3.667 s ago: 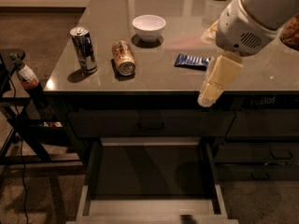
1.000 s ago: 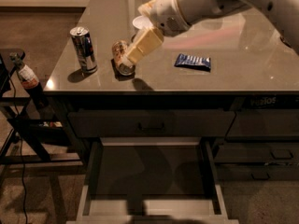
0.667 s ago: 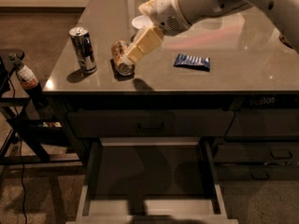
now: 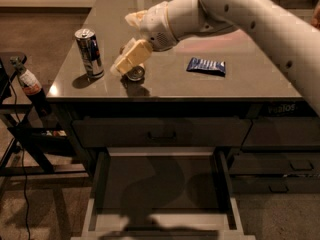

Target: Place redbull can into middle drawer

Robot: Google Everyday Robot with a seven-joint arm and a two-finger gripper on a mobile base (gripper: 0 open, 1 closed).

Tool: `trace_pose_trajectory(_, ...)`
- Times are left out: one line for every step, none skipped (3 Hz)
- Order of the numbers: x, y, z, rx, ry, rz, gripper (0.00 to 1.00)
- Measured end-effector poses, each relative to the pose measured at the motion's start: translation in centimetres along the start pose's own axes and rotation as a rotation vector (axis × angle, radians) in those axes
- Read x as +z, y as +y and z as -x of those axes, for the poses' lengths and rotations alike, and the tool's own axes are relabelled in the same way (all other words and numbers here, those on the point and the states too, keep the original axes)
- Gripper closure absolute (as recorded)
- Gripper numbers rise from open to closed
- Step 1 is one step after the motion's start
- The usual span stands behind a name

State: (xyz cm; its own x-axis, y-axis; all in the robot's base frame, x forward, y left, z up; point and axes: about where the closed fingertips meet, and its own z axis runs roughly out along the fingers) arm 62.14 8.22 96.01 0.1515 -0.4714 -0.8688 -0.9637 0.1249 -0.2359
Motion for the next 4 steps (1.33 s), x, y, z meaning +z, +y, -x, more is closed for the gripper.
trace_pose_trajectory(2.4,-0.3,0.3,-0.002,-0.052,0.045,0.00)
trace_pose_trajectory(2.9,-0.4,0.2,-0.001,-0.062,0.054,0.00)
trace_pose_trajectory(3.7,0.0,-0.1,0.008,-0.073,0.060,0.00)
trace_pose_trajectory(6.0,-0.6,-0.2,0.009,-0.126,0.078,0.00)
